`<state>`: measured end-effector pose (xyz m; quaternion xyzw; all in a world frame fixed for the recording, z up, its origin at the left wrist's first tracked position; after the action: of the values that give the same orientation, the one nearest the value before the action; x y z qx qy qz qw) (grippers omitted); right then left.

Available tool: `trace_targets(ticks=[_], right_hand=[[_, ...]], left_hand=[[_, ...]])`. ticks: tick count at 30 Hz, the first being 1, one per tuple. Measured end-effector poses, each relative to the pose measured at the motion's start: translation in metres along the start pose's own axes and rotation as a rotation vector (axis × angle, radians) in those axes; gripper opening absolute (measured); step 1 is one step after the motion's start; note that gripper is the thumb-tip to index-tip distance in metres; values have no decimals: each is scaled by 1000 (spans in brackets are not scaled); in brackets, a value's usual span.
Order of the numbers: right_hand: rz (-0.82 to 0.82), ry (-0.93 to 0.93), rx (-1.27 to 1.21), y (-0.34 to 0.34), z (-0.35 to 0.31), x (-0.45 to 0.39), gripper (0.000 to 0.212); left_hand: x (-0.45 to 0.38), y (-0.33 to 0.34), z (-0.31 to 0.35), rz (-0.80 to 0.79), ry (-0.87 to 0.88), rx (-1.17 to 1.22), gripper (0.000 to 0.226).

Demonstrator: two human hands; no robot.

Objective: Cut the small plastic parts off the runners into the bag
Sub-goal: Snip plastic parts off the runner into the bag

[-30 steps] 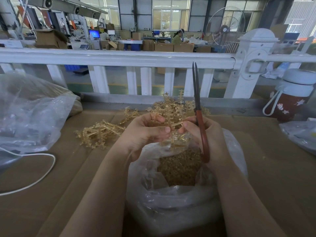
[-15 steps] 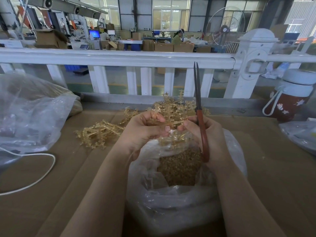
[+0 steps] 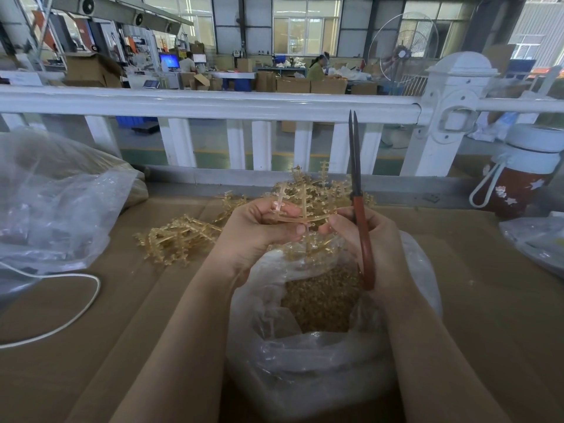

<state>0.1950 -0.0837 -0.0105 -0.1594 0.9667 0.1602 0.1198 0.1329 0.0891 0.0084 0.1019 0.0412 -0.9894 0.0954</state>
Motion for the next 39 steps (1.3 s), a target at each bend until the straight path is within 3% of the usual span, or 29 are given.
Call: trace_targets(ticks=[7, 13, 18, 22, 26, 39], right_hand=[[-10, 1, 1, 3, -3, 3, 4], [47, 13, -6, 1, -6, 5, 22], [16, 19, -50, -2, -7, 5, 34], [-106, 73, -77, 9, -7, 7, 33], [-85, 98, -36, 15, -8, 6, 42], [-90, 231, -30, 16, -2, 9, 43]], left_hand=[[-1, -2, -1, 49, 33, -50, 27], [1, -12, 7, 241, 146, -125, 24], [5, -13, 17, 309, 322, -238, 49], [10, -12, 22, 392, 454, -462, 52], [12, -14, 24, 481, 489, -535, 56], [15, 0, 27, 413, 538, -575, 48]])
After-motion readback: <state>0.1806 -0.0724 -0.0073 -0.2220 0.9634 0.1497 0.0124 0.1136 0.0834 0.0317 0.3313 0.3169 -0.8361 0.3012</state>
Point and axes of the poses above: each hand's wrist, its own x-axis away from the middle knuckle, its own y-axis out of the palm, z = x × y, the point moved 7 cm from there along -x, towards the middle knuckle, and after that the axes turned 11 degrees about -x, right-handed, at the moved point
